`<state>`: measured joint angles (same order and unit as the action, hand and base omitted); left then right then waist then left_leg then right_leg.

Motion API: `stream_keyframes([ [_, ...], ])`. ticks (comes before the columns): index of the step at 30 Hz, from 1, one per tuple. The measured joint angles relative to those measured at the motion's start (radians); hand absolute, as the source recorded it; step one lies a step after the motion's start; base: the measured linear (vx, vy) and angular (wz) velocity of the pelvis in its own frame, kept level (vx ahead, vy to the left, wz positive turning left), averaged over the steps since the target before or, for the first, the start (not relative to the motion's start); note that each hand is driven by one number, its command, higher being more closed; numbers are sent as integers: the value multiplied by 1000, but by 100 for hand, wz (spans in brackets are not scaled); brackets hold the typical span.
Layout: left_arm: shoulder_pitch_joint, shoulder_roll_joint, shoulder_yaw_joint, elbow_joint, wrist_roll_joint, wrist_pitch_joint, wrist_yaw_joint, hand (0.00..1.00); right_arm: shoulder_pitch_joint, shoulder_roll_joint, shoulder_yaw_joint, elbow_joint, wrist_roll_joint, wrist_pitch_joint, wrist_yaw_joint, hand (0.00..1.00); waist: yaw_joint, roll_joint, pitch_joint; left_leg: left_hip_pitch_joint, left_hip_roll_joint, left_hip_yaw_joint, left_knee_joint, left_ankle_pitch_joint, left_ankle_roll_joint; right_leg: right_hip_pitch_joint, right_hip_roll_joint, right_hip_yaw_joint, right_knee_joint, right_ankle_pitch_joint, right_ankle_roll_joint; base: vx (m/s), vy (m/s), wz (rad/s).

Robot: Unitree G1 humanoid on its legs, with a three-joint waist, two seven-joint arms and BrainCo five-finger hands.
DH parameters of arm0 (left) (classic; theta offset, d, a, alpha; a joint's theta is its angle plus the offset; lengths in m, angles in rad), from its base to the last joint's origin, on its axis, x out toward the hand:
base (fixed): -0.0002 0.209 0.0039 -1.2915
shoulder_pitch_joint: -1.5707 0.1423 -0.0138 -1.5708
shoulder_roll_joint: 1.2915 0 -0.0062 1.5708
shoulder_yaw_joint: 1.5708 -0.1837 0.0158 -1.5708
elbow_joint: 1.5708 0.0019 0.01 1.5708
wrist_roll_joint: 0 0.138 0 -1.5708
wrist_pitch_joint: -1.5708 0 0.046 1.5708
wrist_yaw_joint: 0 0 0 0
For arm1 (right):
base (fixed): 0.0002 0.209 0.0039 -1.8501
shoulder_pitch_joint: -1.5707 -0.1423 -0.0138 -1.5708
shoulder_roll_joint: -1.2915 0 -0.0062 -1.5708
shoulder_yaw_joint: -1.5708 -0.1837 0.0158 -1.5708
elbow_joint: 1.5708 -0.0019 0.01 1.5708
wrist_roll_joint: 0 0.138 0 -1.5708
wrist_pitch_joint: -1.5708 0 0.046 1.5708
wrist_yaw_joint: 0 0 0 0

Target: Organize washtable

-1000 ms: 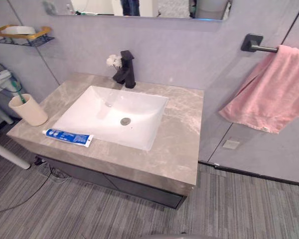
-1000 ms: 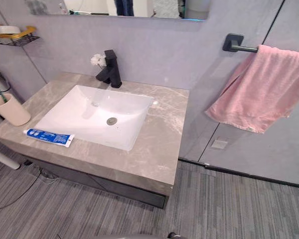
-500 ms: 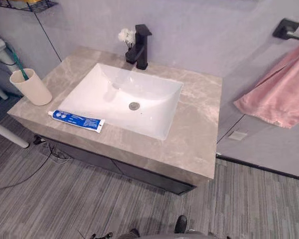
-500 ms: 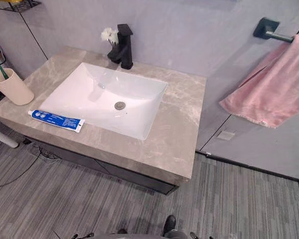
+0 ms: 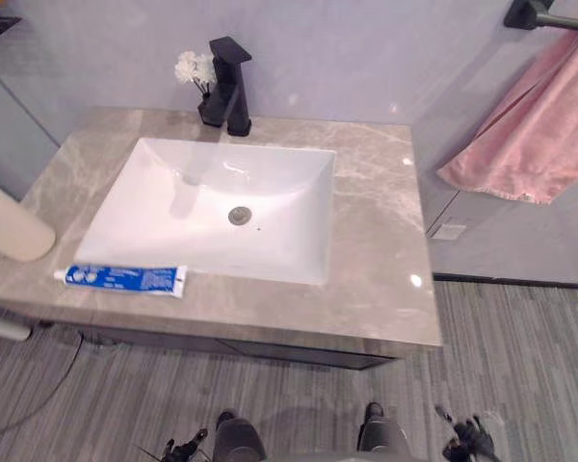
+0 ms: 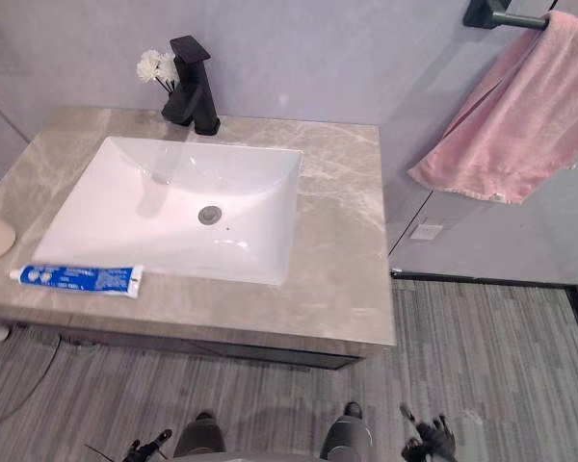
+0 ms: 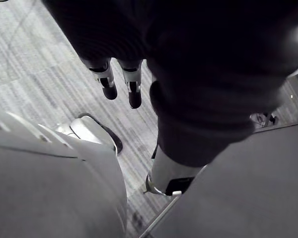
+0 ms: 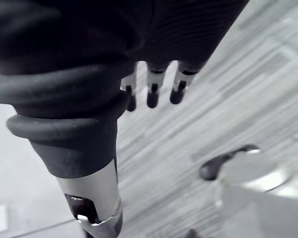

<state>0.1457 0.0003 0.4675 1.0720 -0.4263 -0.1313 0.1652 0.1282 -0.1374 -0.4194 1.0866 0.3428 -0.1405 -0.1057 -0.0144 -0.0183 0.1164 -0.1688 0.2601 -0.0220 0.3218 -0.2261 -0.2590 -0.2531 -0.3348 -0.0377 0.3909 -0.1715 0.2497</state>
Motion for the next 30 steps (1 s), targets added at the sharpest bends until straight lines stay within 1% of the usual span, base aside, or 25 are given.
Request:
stream_keyframes([
  [1, -2, 22, 8, -2, -5, -5, 11, 0, 12, 40, -9, 42, 0, 12, 1, 0, -8, -54, -12, -4, -53, 45, 71, -37, 41, 15, -46, 45, -25, 26, 4, 159, 569, -48],
  [2, -1, 38, 7, -5, -4, -10, 11, 0, 21, 59, -8, 56, 0, 20, 7, 0, -11, -58, -23, -15, -58, 53, 109, -68, 47, 33, -52, 40, -58, 52, -6, 171, 503, -40],
  [3, -2, 67, 7, -6, -4, -13, 11, 0, 34, 94, -16, 78, 0, 33, 12, 0, -14, -54, -33, -36, -61, 60, 187, -111, 54, 68, -53, 41, -131, 122, -1, 130, 559, -36],
  [4, -7, 87, 3, -5, 8, -11, 10, 0, 43, 118, -17, 73, 1, 38, 16, 0, -29, -59, -49, -57, -67, 63, 244, -137, 69, 93, -52, 45, -198, 209, -9, 83, 581, -40],
  [5, -12, 96, -3, -5, 17, -10, 10, 0, 46, 124, -18, 65, 1, 37, 15, 0, -29, -48, -54, -72, -68, 71, 259, -146, 80, 87, -49, 54, -216, 261, -18, 31, 590, -53],
  [6, -20, 94, -39, -6, 48, -10, 8, 0, 42, 123, -21, 54, 6, 33, 13, 0, -27, -39, -65, -73, -67, 111, 265, -162, 110, 43, -41, 89, -219, 376, -69, 2, 418, -85],
  [7, -23, 87, -76, -7, 72, -9, 6, 0, 27, 124, -42, 32, 17, 31, 9, 0, -21, -6, -53, -58, -66, 157, 250, -165, 121, -11, -28, 100, -220, 516, -169, -19, 531, -101],
  [8, -20, 85, -89, -8, 81, -8, 6, 0, 20, 126, -44, 24, 23, 30, 5, 0, -17, 6, -52, -51, -62, 177, 239, -162, 126, -39, -25, 84, -221, 590, -245, -37, 420, -97],
  [9, -17, 79, -115, -9, 92, -6, 6, 0, 17, 130, -44, 11, 33, 30, 1, 0, -22, 19, -46, -29, -59, 212, 221, -153, 141, -58, -4, 69, -208, 583, -265, -104, 533, -69],
  [10, -14, 85, -134, -19, 96, -6, 6, 0, 29, 131, -33, 5, 45, 30, -1, 0, -29, 30, -45, -2, -62, 232, 174, -134, 176, -45, 65, 71, -174, 418, -149, -103, 386, -42],
  [11, -20, 94, -151, -34, 96, -9, -1, 0, 36, 134, -31, 5, 45, 30, 0, 0, -29, 31, -46, 24, -72, 241, 123, -119, 203, -39, 125, 71, -116, 314, -111, -72, 399, -4],
  [12, -27, 96, -158, -54, 96, -11, -15, 0, 47, 138, -32, 5, 45, 30, 0, 0, -30, 29, -45, 53, -93, 243, 65, -105, 226, -34, 179, 68, -43, 238, -108, -7, 238, 30],
  [13, -38, 90, -169, -70, 95, -18, -30, 0, 55, 143, -32, 2, 49, 30, -2, 0, -26, 21, -45, 79, -137, 249, 3, -81, 255, -34, 229, 31, 67, 106, -126, 17, 233, 32],
  [14, -36, 72, -178, -70, 95, -18, -35, 0, 58, 142, -29, -10, 49, 30, -1, 0, -27, 22, -42, 99, -175, 258, -27, -67, 271, -31, 260, 2, 161, 11, -151, 9, 153, 19],
  [15, -31, 60, -182, -70, 96, -17, -36, 0, 56, 141, -26, -15, 49, 29, 1, 0, -26, 22, -42, 106, -189, 262, -36, -65, 276, -23, 273, -10, 184, -21, -156, 12, 126, -10],
  [16, -29, 40, -183, -64, 96, -10, -41, 0, 49, 134, -9, -28, 48, 27, 4, 0, -21, 23, -43, 117, -217, 273, -47, -60, 284, -7, 262, -46, 168, -44, -172, 21, 119, -15],
  [17, -28, 19, -192, -38, 96, -5, -54, 0, 47, 124, 3, -41, 40, 21, 5, 0, -20, 30, -40, 120, -234, 273, -65, -44, 289, 16, 258, -44, 112, -43, -171, 21, 110, -13],
  [20, -24, 4, -195, -17, 96, -3, -61, 0, 35, 126, 7, -41, 29, 13, 5, 0, -14, 30, -40, 133, -251, 273, -102, -18, 289, 64, 250, -43, 8, -41, -169, 7, 29, -2],
  [22, -25, 17, -201, -13, 96, -3, -77, 0, 15, 131, 46, -39, 11, 12, 3, 0, 12, -6, -32, 122, -264, 272, -104, 7, 279, 93, 243, -25, -81, -39, -170, -35, -12, -6],
  [23, -26, 20, -202, -10, 96, -3, -78, 0, 10, 130, 51, -39, 8, 11, 3, 0, 22, -12, -35, 111, -264, 272, -103, 12, 278, 97, 245, -18, -112, -31, -167, -55, -17, -7],
  [24, -26, 20, -203, -6, 96, -3, -79, 0, -11, 126, 63, -38, 8, 9, 1, 0, 35, -11, -34, 93, -262, 270, -101, 25, 278, 105, 252, -16, -162, -1, -172, -59, -7, 3],
  [25, -27, 21, -202, -7, 93, -4, -80, 0, -34, 120, 79, -38, 8, 4, 0, 0, 38, -10, -32, 75, -264, 266, -95, 45, 277, 112, 250, -16, -201, 25, -176, -59, -7, 6],
  [27, -34, 19, -203, -8, 93, -4, -79, 0, -66, 113, 86, -40, 6, -4, 1, 0, 45, 2, -19, 62, -266, 257, -81, 54, 279, 120, 249, -19, -226, 43, -178, -49, 1, 11],
  [28, -46, 7, -202, -7, 93, -4, -78, 0, -83, 103, 87, -40, -1, -9, 0, 0, 59, 18, -4, 59, -266, 234, -70, 54, 279, 131, 249, -25, -236, 56, -179, -57, 5, 12],
  [30, -47, -3, -200, -6, 93, -5, -77, 0, -86, 88, 117, -40, -6, -9, 0, 0, 57, 24, 3, 61, -269, 205, -85, 57, 274, 134, 247, -50, -234, 57, -178, -61, 6, 36],
])
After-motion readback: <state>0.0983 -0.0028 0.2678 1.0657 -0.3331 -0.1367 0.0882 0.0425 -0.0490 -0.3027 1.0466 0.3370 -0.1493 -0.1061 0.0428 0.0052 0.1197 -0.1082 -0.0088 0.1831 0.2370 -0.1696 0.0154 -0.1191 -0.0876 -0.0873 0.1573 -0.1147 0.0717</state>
